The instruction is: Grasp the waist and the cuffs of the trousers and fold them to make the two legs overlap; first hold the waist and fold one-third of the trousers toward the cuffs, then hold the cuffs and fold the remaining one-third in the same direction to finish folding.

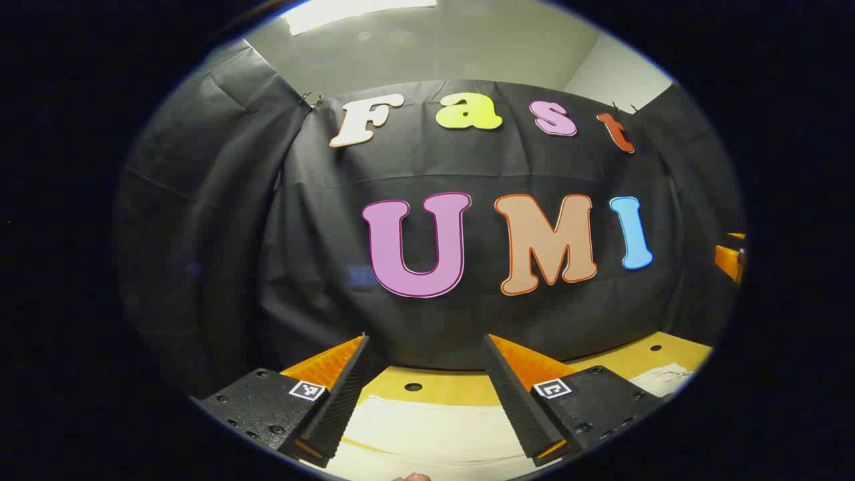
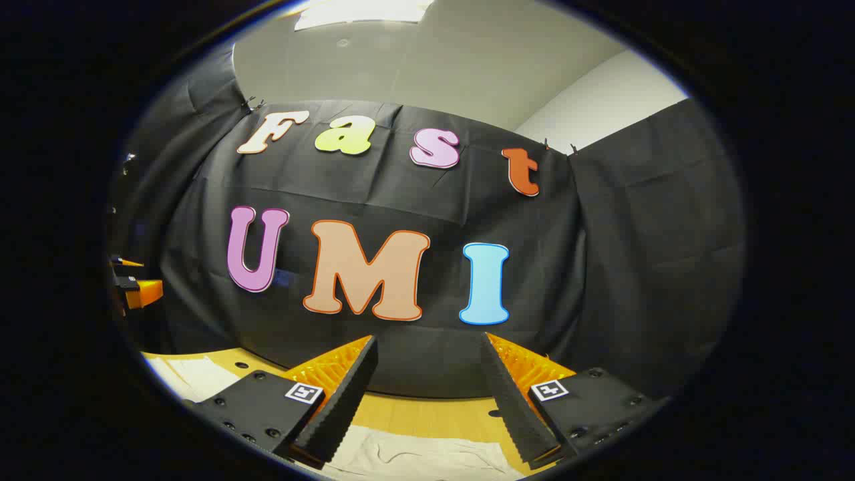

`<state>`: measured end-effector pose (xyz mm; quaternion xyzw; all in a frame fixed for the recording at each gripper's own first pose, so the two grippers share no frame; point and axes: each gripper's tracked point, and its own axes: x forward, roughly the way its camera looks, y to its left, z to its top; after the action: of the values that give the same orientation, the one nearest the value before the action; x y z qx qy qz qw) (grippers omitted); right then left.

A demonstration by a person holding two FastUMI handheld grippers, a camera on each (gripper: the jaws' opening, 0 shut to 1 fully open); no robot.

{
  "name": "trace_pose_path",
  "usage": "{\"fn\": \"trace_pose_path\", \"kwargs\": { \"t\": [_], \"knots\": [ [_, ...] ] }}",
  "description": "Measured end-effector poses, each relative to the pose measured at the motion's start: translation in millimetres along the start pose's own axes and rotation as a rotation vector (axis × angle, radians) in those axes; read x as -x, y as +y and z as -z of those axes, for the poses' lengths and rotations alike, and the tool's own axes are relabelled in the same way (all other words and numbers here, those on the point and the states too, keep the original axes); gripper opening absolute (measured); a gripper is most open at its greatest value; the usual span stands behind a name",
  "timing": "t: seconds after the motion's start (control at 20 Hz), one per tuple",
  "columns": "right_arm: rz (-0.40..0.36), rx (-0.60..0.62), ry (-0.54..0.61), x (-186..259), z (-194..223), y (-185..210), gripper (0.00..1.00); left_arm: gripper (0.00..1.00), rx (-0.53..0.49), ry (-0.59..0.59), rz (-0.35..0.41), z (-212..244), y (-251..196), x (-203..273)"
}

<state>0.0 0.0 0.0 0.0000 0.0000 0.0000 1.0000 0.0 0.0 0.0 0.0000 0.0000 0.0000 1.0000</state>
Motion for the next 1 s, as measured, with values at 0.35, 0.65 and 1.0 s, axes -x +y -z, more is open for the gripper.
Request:
{"fn": "trace_pose_path", "kwargs": {
  "t": [0.35, 0.65, 1.0],
  "knots": [
    [0.001, 0.022, 0.015, 7, 4, -9, 0.97, 0.96, 0.010, 0.007, 0.019, 3, -11, -1],
    [-0.034, 0.024, 0.010, 9, 6, 1, 0.97, 0.96, 0.004, 0.005, 0.029, 3, -17, 3],
    [-0.028, 0.007, 0.029, 14, 14, -7, 0.97, 0.96, -0.005, 0.008, 0.036, 3, -24, 6]
  ]
}}
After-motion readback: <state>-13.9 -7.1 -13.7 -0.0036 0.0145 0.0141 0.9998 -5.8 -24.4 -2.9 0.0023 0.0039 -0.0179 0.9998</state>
